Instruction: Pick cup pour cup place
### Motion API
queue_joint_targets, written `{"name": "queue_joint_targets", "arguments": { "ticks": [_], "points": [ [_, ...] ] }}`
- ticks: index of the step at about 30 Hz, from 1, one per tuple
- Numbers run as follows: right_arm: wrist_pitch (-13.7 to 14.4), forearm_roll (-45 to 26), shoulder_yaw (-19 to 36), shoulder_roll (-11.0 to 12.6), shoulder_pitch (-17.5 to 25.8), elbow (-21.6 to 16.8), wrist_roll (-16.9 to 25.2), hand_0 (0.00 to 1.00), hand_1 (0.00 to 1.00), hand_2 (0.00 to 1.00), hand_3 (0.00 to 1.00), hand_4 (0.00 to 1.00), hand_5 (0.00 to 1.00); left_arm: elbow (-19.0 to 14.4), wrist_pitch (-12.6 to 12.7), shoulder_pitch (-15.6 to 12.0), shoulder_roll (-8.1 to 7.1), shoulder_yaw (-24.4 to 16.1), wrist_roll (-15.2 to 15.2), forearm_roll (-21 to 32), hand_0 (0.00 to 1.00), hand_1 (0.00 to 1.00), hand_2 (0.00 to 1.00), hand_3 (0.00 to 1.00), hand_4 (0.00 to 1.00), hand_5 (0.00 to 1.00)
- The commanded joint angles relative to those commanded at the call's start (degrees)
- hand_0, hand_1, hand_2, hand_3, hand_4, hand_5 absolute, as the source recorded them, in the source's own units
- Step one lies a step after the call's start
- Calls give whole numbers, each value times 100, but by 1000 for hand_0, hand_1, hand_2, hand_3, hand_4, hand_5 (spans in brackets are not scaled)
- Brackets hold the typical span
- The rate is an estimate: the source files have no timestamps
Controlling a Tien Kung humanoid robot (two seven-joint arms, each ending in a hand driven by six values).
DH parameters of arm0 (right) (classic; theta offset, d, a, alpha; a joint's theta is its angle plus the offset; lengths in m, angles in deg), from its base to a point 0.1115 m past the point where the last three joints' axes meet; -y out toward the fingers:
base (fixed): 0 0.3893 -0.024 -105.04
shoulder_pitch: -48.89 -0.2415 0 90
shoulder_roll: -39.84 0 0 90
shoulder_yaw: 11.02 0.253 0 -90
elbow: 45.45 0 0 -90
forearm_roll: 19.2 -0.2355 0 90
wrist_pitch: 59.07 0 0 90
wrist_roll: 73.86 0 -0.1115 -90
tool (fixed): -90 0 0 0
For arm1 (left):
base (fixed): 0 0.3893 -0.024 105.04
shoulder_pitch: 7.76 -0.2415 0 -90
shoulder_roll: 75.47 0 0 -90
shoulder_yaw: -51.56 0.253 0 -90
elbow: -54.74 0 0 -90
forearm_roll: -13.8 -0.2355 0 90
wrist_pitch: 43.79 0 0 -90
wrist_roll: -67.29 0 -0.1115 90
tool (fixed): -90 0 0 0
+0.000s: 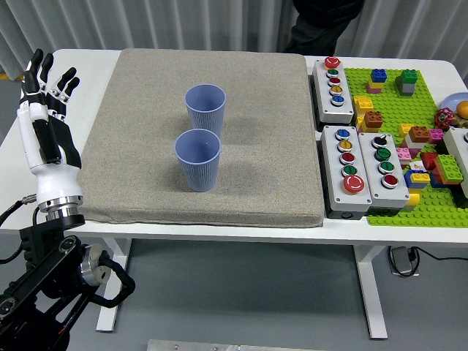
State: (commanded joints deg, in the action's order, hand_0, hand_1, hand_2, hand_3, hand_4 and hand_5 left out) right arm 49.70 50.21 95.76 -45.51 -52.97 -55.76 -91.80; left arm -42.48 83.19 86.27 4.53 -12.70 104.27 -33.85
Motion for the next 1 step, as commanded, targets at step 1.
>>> {"name": "queue_joint_targets", "arguments": {
  "ticks": [1],
  "points": [
    [-5, -3, 9, -2, 4, 0, 3, 675, 619, 570, 561, 2, 171, 1, 0, 15, -4, 36, 0, -2, 747, 767, 927, 912, 715, 998]
  ]
}}
